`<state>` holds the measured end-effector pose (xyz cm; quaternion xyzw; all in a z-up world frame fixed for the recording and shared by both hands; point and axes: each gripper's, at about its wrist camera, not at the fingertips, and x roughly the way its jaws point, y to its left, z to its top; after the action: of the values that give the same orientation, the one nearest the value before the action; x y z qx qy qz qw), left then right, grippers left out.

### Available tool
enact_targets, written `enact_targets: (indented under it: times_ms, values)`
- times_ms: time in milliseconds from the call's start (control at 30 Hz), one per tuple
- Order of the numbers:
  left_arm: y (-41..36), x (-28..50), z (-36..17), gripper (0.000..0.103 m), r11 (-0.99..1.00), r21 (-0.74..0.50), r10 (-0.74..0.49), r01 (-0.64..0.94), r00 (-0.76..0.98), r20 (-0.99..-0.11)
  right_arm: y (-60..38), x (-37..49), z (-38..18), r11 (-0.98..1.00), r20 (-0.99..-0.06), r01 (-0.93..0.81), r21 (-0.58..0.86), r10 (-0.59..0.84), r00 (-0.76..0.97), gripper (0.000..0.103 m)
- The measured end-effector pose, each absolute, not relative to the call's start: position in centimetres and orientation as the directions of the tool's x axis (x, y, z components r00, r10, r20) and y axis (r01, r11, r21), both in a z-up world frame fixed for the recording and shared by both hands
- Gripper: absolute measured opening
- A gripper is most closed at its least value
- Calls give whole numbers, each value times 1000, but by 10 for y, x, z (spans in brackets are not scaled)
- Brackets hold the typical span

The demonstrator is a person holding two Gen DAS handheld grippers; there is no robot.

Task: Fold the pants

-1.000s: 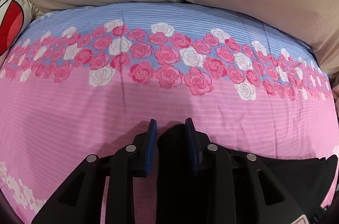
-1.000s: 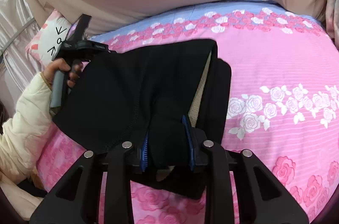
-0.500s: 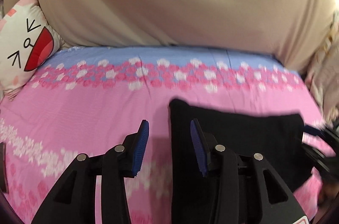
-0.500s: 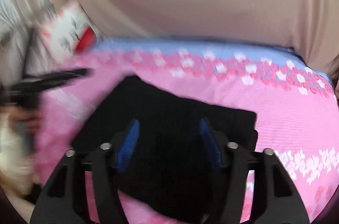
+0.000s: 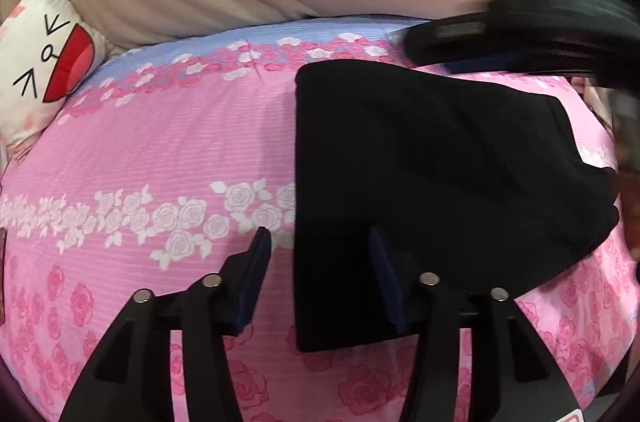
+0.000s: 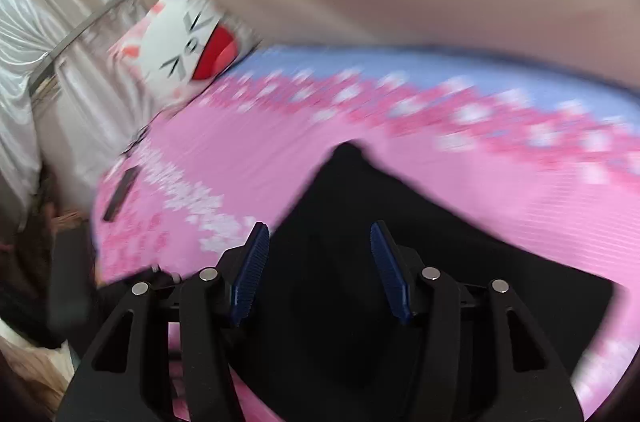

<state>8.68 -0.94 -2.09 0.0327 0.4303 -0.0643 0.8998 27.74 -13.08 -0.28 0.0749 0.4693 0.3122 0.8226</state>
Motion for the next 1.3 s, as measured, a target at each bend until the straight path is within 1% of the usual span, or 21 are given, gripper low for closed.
enact_targets:
  times_ms: [67,133,167,233,333,400,500,567,600,667,767,833,867,900,933,967,1100,1133,1200,1233,1300]
  values:
    - [-5,87,-24,52,991,-18,-95,130,617,-781,-108,305,-26,785,-732,-440,437,594,332,52]
    - [-1,88,-26,53,992,-31,-99,121,616,-781,-95,318,-34,807,-752,-435,400,560,348,50]
    - [0,89,-26,55,993,-33,-98,117,616,-782,-86,329,-42,836,-779,-427,344,508,367,49]
    - [2,92,-26,56,993,-35,-97,112,614,-784,-80,332,-41,840,-783,-426,336,501,368,49]
    - [7,95,-26,56,990,-79,-136,120,595,-792,-113,295,6,839,-691,-420,346,531,491,49]
    - [13,95,-25,56,987,-107,-160,124,592,-790,-141,265,22,849,-657,-413,331,521,545,50]
    - [20,92,-19,56,983,-134,-184,129,592,-784,-204,214,13,912,-699,-302,279,408,588,51]
    - [21,89,-14,56,983,-126,-182,134,602,-778,-251,182,-23,965,-784,-163,207,264,561,51]
    - [19,88,-11,56,985,-113,-171,133,612,-772,-273,166,-30,953,-756,-143,266,299,582,43]
    - [13,86,-5,56,985,-96,-165,142,630,-759,-299,142,-21,927,-719,-61,371,328,613,40]
    - [2,83,4,56,985,-81,-163,155,646,-746,-301,105,9,955,-673,-59,290,248,697,43]
    - [-6,79,7,56,985,-72,-160,159,653,-740,-296,101,-2,968,-715,-82,239,233,659,44]
    - [-11,76,7,56,985,-62,-155,163,656,-738,-299,103,-19,982,-768,-64,179,180,614,44]
    - [-14,74,7,56,985,-53,-148,163,656,-740,-303,104,-31,986,-794,-41,164,156,588,58]
    - [-16,72,6,56,986,-44,-141,162,655,-742,-311,96,-32,973,-777,-12,230,191,600,60]
    - [-18,69,7,56,986,-35,-133,161,655,-743,-308,92,-26,966,-762,-4,257,205,614,60]
    - [-22,61,0,60,991,-8,-91,131,645,-758,-275,81,9,982,-690,-92,167,183,700,59]
    - [-23,60,-2,60,992,-8,-90,129,640,-763,-273,82,8,983,-696,-108,150,183,695,60]
    - [-29,58,-4,61,991,5,-82,133,641,-763,-270,96,-16,995,-751,-93,35,88,655,59]
    - [-32,56,-4,61,990,21,-73,137,644,-761,-278,98,-33,995,-772,-85,56,97,628,61]
    - [-36,54,-7,61,988,69,-38,139,647,-762,-297,90,-34,977,-760,-50,205,191,622,62]
